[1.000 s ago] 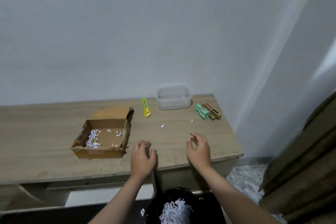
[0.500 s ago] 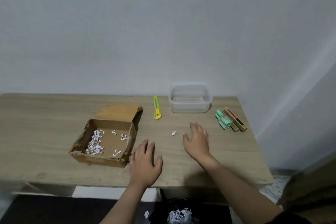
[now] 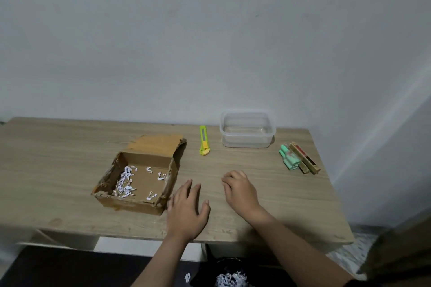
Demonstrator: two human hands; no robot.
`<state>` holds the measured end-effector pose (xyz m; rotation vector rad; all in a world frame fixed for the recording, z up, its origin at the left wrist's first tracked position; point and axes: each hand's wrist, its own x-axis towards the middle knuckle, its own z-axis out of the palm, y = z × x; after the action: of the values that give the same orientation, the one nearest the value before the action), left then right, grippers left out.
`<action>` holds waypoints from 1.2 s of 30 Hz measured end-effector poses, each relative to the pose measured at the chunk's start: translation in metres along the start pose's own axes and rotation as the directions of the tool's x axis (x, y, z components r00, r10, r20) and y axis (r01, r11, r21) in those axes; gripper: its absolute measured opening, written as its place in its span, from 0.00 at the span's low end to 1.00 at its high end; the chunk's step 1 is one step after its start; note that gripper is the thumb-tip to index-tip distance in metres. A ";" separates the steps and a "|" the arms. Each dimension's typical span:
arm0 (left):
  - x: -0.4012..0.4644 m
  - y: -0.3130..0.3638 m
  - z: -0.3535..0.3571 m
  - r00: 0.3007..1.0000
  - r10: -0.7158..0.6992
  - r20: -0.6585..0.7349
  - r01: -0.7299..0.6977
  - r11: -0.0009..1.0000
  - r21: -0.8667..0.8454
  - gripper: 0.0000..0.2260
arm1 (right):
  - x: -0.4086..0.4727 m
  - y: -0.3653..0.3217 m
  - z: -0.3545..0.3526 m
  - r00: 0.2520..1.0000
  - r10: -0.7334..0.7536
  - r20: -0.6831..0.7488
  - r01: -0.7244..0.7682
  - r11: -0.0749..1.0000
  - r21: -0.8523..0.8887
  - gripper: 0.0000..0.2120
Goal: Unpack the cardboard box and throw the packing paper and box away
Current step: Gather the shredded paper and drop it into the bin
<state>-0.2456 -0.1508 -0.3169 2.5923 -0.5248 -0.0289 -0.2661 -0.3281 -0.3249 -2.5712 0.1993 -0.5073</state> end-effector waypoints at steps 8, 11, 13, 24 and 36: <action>0.000 0.000 -0.002 1.000 0.000 0.004 0.000 1.000 -0.025 0.31 | -0.015 0.012 -0.015 0.990 0.110 -0.091 -0.092 0.979 0.180 0.08; 0.000 0.001 -0.003 1.000 0.000 0.007 0.001 1.000 -0.031 0.31 | -0.020 0.015 -0.023 0.949 0.287 -0.127 -0.229 0.911 0.344 0.08; 0.000 0.001 -0.003 1.000 -0.002 0.012 0.002 0.999 -0.032 0.29 | -0.025 0.017 -0.030 0.905 0.416 -0.090 -0.338 0.831 0.443 0.08; 0.000 0.000 -0.003 1.000 0.004 0.003 -0.004 0.999 -0.044 0.32 | -0.027 0.020 -0.052 0.902 0.427 -0.063 -0.369 0.838 0.402 0.08; 0.001 0.000 -0.003 1.000 -0.002 0.010 0.002 0.999 -0.047 0.27 | 0.009 0.015 -0.044 0.956 0.263 0.128 -0.282 0.945 0.164 0.08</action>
<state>-0.2445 -0.1494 -0.3142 2.5482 -0.5192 -0.0547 -0.2755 -0.3629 -0.2947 -2.3362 0.4448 -0.2723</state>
